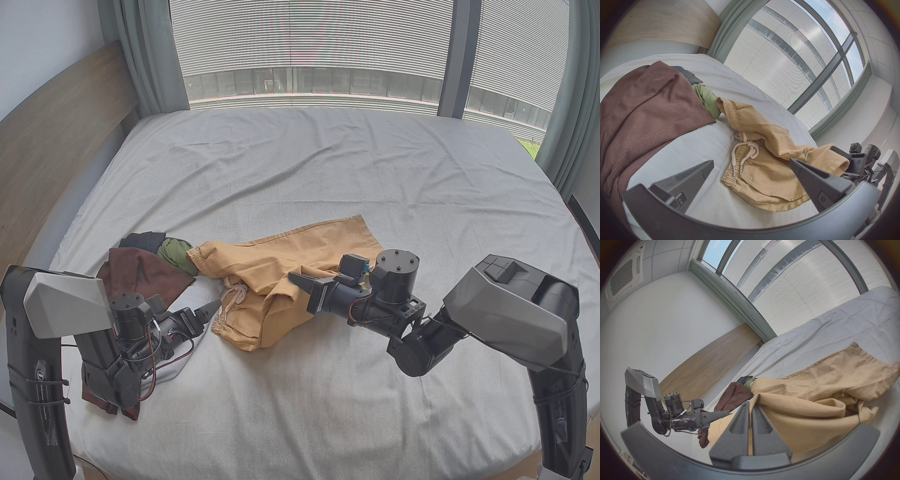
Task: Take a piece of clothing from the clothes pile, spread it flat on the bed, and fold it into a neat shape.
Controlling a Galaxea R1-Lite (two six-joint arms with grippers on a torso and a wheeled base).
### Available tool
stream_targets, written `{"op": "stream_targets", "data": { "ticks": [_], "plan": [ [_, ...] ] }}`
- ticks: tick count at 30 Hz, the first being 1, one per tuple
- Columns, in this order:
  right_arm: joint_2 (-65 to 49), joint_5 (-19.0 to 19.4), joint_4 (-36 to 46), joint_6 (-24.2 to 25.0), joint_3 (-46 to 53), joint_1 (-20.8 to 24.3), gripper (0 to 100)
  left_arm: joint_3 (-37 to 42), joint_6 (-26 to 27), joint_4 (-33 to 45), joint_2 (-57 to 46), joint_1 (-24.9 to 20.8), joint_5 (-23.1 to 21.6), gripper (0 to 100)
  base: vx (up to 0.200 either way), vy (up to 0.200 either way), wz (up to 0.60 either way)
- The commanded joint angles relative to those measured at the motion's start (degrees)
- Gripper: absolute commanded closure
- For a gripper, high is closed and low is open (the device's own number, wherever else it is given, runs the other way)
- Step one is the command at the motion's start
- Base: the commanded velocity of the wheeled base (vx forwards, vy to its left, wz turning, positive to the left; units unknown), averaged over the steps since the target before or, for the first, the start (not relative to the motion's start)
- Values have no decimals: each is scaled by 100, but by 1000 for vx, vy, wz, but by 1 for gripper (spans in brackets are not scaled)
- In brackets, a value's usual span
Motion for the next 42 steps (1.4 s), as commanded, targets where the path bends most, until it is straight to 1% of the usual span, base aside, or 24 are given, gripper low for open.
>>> {"op": "stream_targets", "data": {
  "ticks": [1,6,14,15,17,21,27,30,36,40,41,42],
  "plan": [
    [773,-17,-53,1,-674,-2,100,-4,10,-1,23,-2,1,0,0,0,0],
    [1107,-34,-35,1,-1017,42,100,-13,19,-1,49,-2,-7,0,0,0,0],
    [1274,-34,-53,1,-1140,42,100,-4,27,-1,58,-11,-7,0,0,0,0],
    [1265,-34,-70,1,-1140,42,0,-4,27,-1,58,-11,-7,0,0,0,0],
    [1265,-96,-132,1,-1140,51,0,-4,27,-1,58,-19,-7,0,0,0,0],
    [1230,-368,-264,1,-1122,130,0,5,27,-1,58,-19,-7,0,0,0,0],
    [1177,-403,-316,1,-946,200,0,-4,36,-1,120,-19,1,0,0,0,0],
    [1080,-430,-466,1,-867,192,0,-13,36,-1,111,-2,1,0,0,0,0],
    [369,-447,-668,-16,-111,60,0,-13,27,-1,111,-11,1,0,0,0,0],
    [-220,-456,-817,-148,794,-239,0,-13,27,-1,102,-11,1,0,0,0,0],
    [-220,-456,-817,-148,794,-239,0,-13,27,-1,102,-11,1,0,0,0,0],
    [-378,-456,-1002,-315,1260,-415,0,-13,27,-1,93,-11,1,0,0,0,0]
  ]
}}
